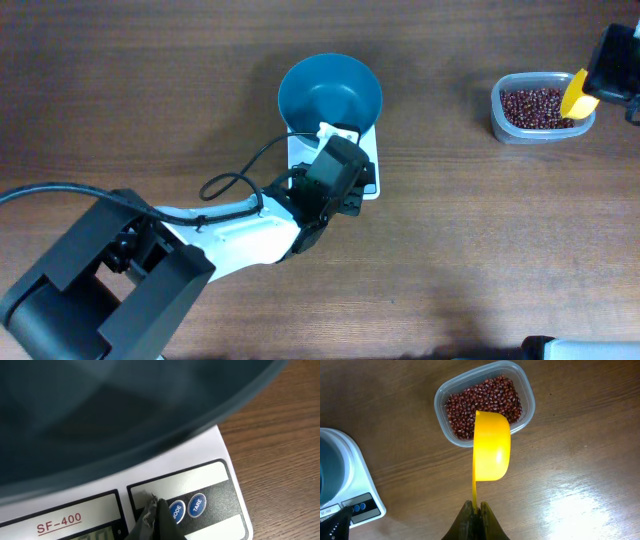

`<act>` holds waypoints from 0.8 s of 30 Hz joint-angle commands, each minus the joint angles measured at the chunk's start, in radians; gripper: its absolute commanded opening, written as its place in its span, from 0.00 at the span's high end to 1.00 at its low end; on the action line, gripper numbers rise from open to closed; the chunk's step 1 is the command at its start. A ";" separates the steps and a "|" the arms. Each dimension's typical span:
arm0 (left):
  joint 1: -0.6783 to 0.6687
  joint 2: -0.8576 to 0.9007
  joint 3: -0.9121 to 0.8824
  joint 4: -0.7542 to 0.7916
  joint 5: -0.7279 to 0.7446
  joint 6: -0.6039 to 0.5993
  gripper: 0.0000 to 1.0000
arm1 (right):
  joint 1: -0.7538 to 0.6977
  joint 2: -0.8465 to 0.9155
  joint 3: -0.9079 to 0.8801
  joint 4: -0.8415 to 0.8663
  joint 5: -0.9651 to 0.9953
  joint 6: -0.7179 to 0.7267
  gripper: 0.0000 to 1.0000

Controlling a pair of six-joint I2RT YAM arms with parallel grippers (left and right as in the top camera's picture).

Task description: Scoop item into bowl and weigh 50g on scale

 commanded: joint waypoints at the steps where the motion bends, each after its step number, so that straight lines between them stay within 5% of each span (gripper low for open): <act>1: -0.002 0.004 0.000 -0.019 0.018 -0.008 1.00 | -0.003 0.002 0.012 0.003 -0.002 0.011 0.96; 12: -0.003 -0.741 0.000 -0.637 0.038 0.006 1.00 | -0.003 0.002 0.012 -0.096 -0.036 0.003 0.96; 15: -0.003 -0.922 0.000 -0.705 -0.106 0.006 0.96 | -0.002 0.002 0.012 -0.110 -0.060 0.002 0.96; 17: -0.003 -0.982 0.000 -0.727 -0.261 0.006 0.72 | -0.003 0.002 0.012 -0.110 -0.066 -0.012 0.96; 20: 0.031 -1.007 0.000 -0.836 -0.314 -0.002 0.01 | -0.003 0.002 0.012 -0.135 -0.070 -0.085 0.96; 24: 0.139 -1.006 0.000 -0.893 -0.394 -0.055 0.01 | -0.003 0.002 0.012 -0.150 -0.070 -0.182 0.96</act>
